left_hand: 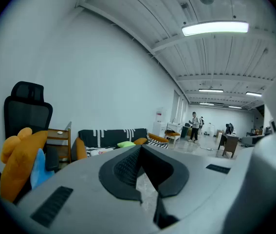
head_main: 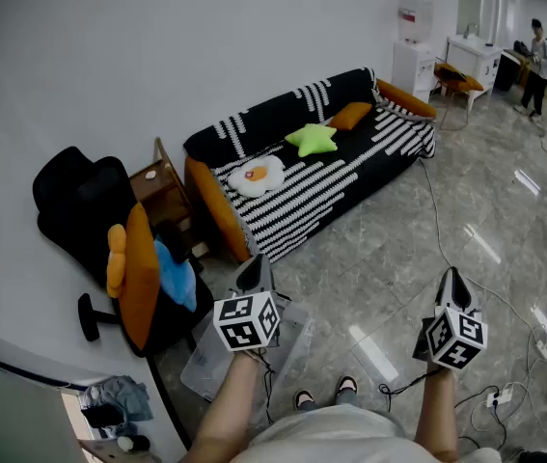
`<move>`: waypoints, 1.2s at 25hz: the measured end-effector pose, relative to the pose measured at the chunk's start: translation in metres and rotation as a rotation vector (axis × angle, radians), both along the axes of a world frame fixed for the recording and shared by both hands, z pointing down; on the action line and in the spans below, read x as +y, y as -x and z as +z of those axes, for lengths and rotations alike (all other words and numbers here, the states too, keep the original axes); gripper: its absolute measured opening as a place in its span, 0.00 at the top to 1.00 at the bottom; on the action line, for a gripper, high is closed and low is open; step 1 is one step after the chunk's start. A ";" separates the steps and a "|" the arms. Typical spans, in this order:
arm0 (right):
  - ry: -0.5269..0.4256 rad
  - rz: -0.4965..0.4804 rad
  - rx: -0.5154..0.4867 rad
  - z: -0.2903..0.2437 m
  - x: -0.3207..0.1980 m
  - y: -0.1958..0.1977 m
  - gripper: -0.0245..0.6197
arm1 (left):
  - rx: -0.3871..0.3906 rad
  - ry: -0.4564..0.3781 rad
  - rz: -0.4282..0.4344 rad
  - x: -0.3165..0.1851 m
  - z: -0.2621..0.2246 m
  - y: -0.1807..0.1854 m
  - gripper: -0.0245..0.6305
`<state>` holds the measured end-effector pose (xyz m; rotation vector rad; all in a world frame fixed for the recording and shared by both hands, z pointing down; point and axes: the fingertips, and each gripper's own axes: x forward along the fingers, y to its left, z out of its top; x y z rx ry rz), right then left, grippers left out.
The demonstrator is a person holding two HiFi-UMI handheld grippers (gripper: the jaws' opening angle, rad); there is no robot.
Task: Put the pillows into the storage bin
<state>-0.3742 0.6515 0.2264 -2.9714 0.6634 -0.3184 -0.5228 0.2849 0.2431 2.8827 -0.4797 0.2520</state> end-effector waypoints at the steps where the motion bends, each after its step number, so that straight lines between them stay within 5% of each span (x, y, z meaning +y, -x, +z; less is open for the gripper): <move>1: -0.004 -0.002 -0.001 0.000 0.002 0.000 0.96 | -0.001 0.001 -0.003 0.001 0.001 0.000 0.95; 25: -0.050 -0.011 -0.067 0.013 0.013 -0.005 0.96 | -0.005 0.021 0.058 0.029 0.005 -0.023 0.93; 30: -0.050 0.007 -0.067 0.014 0.027 -0.012 0.96 | -0.001 0.021 0.074 0.038 0.005 -0.037 0.79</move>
